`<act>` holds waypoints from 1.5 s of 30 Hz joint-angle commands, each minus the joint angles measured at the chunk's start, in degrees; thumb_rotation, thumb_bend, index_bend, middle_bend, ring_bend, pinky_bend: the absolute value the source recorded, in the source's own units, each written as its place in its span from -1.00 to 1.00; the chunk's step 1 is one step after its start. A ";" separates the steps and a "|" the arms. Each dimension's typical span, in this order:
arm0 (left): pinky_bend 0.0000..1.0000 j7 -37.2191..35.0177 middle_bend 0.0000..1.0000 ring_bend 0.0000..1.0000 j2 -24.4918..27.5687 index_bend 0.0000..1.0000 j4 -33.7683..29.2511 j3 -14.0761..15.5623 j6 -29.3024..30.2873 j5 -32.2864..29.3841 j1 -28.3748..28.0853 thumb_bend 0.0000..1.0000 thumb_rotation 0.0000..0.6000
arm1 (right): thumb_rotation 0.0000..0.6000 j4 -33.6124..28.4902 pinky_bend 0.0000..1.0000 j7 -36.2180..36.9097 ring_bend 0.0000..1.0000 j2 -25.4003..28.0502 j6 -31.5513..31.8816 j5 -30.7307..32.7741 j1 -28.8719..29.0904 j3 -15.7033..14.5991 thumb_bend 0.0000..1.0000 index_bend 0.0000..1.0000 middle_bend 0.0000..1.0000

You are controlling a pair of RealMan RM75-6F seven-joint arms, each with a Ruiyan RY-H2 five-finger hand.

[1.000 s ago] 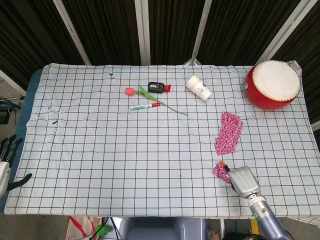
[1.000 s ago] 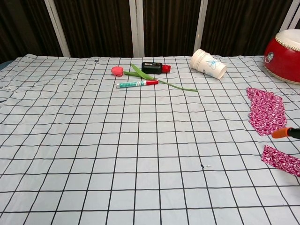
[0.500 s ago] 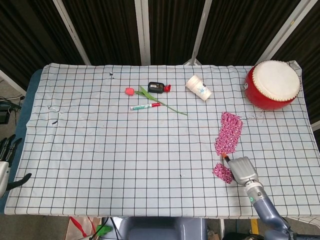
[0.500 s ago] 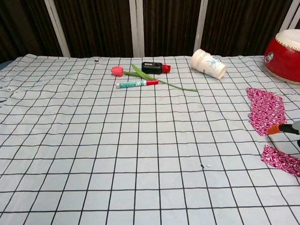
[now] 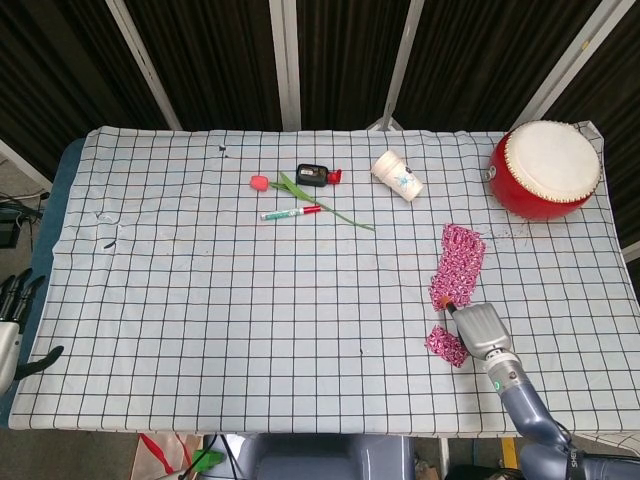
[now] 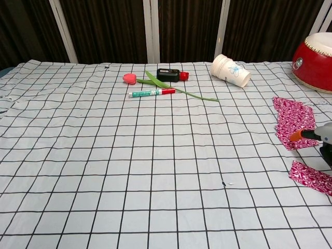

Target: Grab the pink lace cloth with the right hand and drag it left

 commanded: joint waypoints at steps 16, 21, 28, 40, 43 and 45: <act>-0.98 0.00 -1.00 -1.00 0.08 -0.81 -0.16 0.14 0.24 0.31 0.09 -0.51 1.00 | 1.00 -0.09 0.24 -3.77 0.58 -1.58 0.16 2.31 1.91 -1.64 0.73 -0.69 0.62; -0.98 -0.25 -1.00 -1.00 0.15 -0.81 -0.14 0.16 0.15 0.34 0.05 -0.51 1.00 | 1.00 -2.64 0.24 -6.71 0.58 -2.68 1.07 2.13 2.91 -2.21 0.73 -0.69 0.62; -0.98 -0.56 -1.00 -1.00 0.26 -0.81 -0.12 0.24 0.29 0.58 0.10 -0.51 1.00 | 1.00 -4.11 0.24 -11.30 0.58 -5.01 1.50 5.19 5.35 -1.38 0.73 -0.69 0.62; -0.98 -1.72 -1.00 -1.00 0.68 -0.81 0.08 0.10 0.66 0.47 0.32 -0.51 1.00 | 1.00 -6.12 0.24 -17.06 0.59 -7.66 2.72 10.88 9.64 -0.25 0.73 -0.69 0.62; -0.98 -1.98 -1.00 -1.00 0.75 -0.81 0.12 0.09 0.78 0.51 0.38 -0.51 1.00 | 1.00 -6.67 0.24 -17.06 0.59 -7.68 3.34 11.15 9.99 -0.10 0.73 -0.69 0.62; -0.98 -2.19 -1.00 -1.00 0.81 -0.81 0.16 0.06 0.80 0.45 0.41 -0.51 1.00 | 1.00 -7.32 0.24 -16.86 0.59 -7.28 4.04 11.21 10.22 0.32 0.73 -0.69 0.62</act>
